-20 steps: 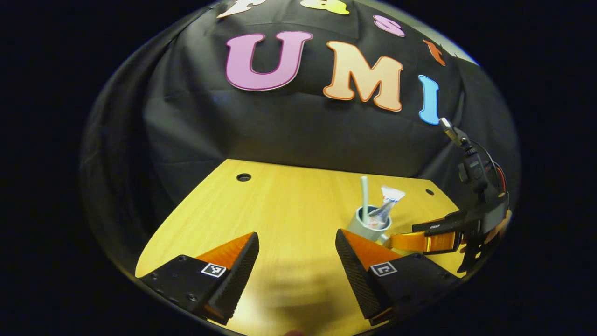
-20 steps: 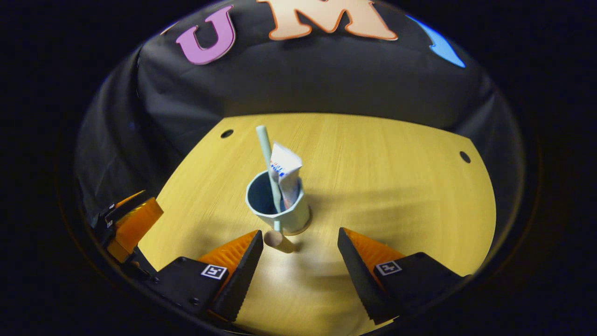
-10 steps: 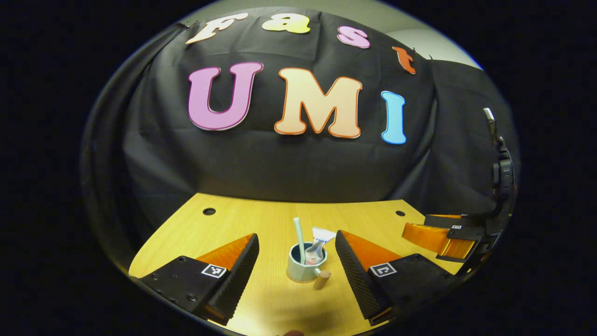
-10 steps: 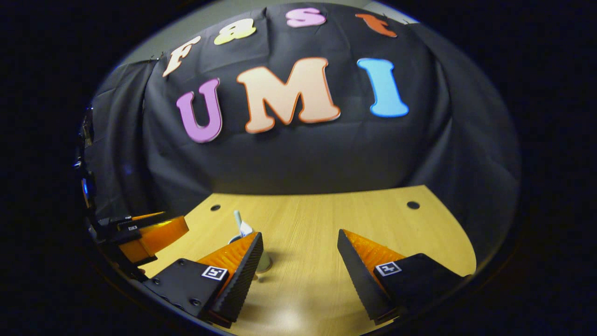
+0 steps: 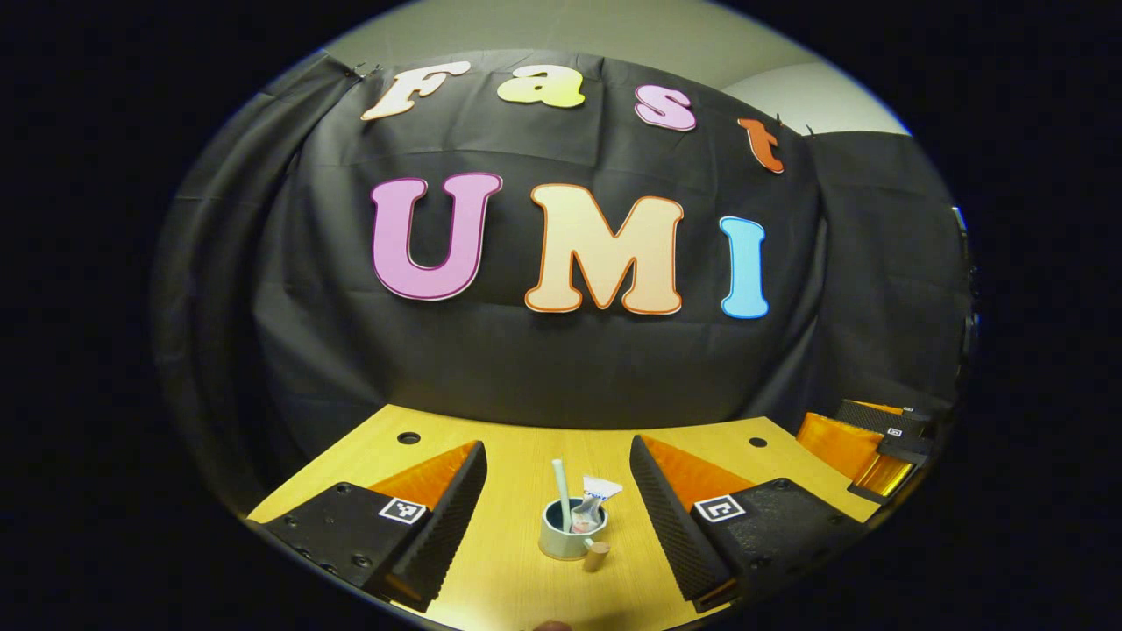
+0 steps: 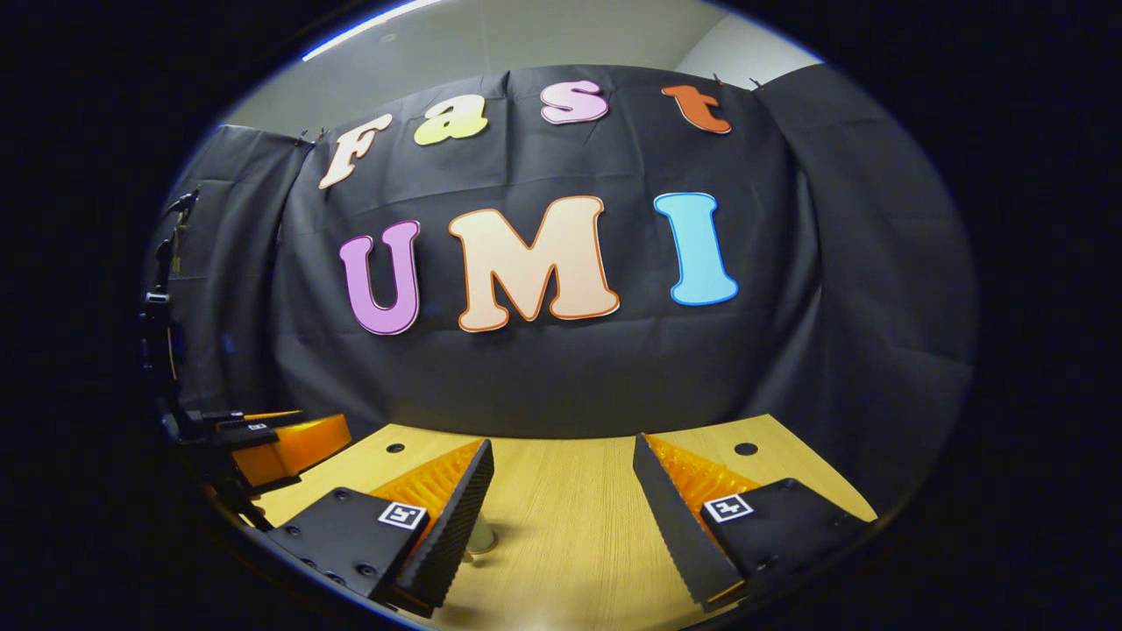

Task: Put the toothbrush and toothpaste on the desktop into the cup, then pick up the cup and place it on the coaster on the desktop.

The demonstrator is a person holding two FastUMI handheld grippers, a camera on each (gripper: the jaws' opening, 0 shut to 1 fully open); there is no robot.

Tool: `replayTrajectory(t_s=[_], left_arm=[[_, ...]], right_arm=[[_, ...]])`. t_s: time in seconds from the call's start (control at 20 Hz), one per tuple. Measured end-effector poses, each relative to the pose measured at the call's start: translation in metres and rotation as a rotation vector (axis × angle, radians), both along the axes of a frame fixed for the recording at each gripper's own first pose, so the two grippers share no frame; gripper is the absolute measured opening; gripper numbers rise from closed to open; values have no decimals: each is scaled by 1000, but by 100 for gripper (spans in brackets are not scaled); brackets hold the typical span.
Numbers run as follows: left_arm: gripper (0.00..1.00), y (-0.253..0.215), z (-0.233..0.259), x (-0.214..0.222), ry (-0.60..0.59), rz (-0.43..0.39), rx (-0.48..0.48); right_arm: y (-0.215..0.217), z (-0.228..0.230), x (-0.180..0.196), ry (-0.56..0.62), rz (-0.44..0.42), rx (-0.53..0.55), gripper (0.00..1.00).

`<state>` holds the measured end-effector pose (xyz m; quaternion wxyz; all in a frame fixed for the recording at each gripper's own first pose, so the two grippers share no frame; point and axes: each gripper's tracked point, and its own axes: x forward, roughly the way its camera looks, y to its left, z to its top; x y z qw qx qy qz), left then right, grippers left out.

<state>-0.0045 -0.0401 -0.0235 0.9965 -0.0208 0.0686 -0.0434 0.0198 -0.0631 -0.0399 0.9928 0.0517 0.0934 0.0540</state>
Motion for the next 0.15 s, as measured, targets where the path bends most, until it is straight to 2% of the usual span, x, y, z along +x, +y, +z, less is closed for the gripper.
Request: replayTrajectory(t_s=[0.15], left_arm=[[94, 7, 12, -2, -34, 13, 12]], right_arm=[[4, 11, -7, -19, 17, 18, 98]])
